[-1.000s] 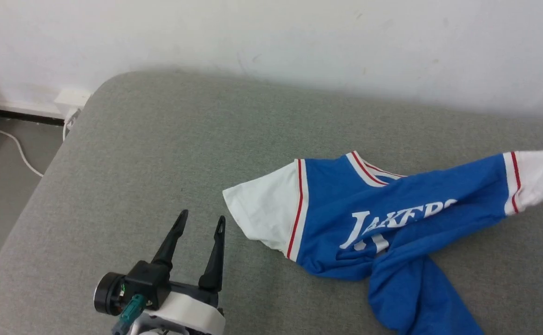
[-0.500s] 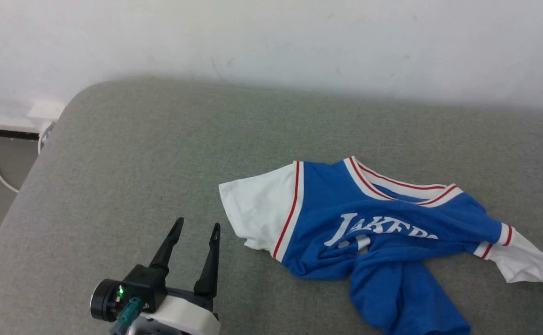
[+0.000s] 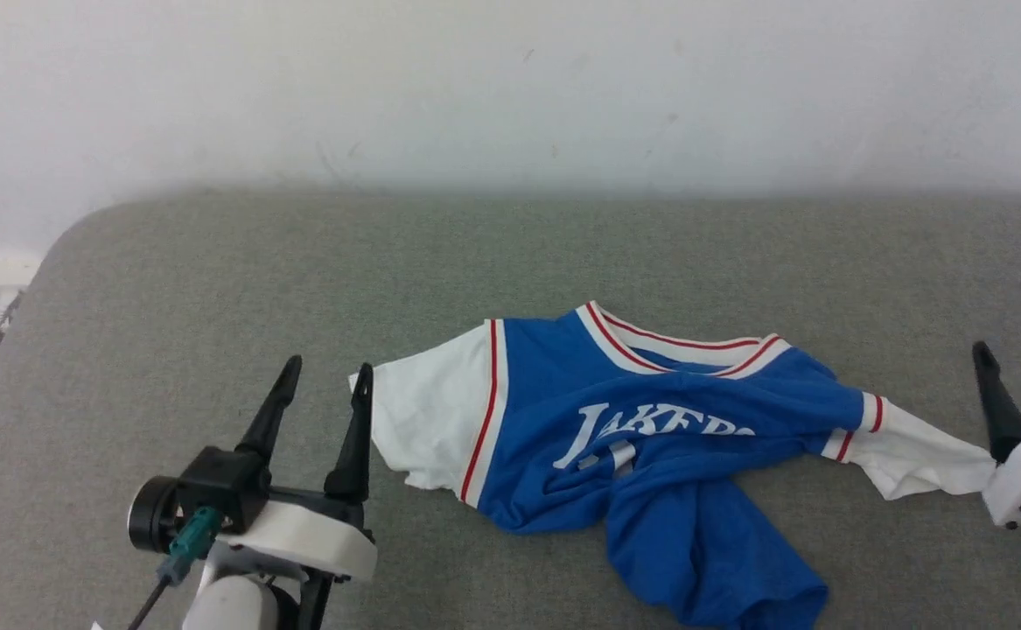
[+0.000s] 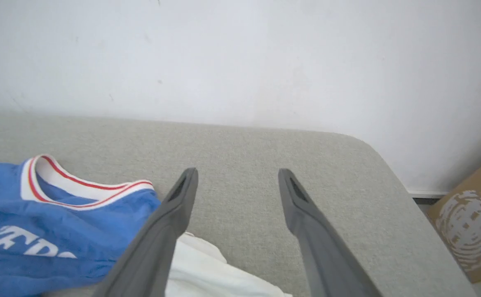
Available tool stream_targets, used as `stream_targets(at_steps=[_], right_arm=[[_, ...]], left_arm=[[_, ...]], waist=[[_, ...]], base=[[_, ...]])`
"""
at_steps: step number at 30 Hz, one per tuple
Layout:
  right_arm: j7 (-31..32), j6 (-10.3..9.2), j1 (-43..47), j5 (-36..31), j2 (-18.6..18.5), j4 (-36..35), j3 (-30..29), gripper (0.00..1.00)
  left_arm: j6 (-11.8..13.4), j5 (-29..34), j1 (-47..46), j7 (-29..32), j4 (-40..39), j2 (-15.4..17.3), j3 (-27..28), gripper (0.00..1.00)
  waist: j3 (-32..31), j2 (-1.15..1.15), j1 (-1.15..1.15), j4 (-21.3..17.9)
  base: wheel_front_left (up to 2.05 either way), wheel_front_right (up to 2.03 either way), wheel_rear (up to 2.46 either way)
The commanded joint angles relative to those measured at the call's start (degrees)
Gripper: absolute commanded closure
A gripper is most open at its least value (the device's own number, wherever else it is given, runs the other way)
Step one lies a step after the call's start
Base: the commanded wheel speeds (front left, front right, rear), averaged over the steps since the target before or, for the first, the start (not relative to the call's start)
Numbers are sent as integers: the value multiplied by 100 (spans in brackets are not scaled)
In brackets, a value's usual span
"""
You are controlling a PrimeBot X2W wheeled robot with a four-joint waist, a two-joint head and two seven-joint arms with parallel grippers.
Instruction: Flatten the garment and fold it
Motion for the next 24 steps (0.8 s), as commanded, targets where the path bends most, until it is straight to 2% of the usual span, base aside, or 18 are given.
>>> stream_targets(at_steps=[1,4,7,9,12,16,17,20,24], right_arm=[[-56,-11,168,56,157,-220,-37,0],[-171,-11,428,105,614,-830,-222,0],[-340,-11,613,-17,1071,-1293,-457,0],[-514,-11,696,-364,1175,-1471,-564,0],[-701,-11,785,-641,1362,-1495,-647,0],[-865,-11,761,-688,1526,-1452,-679,0],[-865,-11,761,-688,1526,-1452,-679,0],[-917,-11,695,-713,1594,-1330,-667,0],[-1013,-11,632,-938,1629,-1127,-645,0]], left_arm=[[-27,-84,-156,-6,126,104,-32,0],[-41,-192,-529,456,447,413,-300,0],[-45,-555,-1061,1111,573,870,-915,0],[-46,-897,-1471,1619,619,1256,-1315,0],[-47,-1494,-2041,2751,865,1780,-1820,0],[-47,-2400,-2597,4257,1193,2352,-2424,0],[-47,-2400,-2597,4257,1193,2352,-2424,0],[-47,-2670,-2916,4773,1458,2695,-2595,0],[-48,-2689,-3214,5033,1846,2848,-2723,0]], waist=[[52,0,1,-197],[175,0,1,-350],[370,0,1,-501],[530,0,1,-585],[733,0,1,-685],[976,0,1,-828],[976,0,1,-828],[1125,0,1,-947],[1301,0,1,-1037]], base=[[0,0,0],[0,0,0],[0,0,0],[0,0,0],[0,0,0],[0,0,0],[0,0,0],[0,0,0],[0,0,0]])
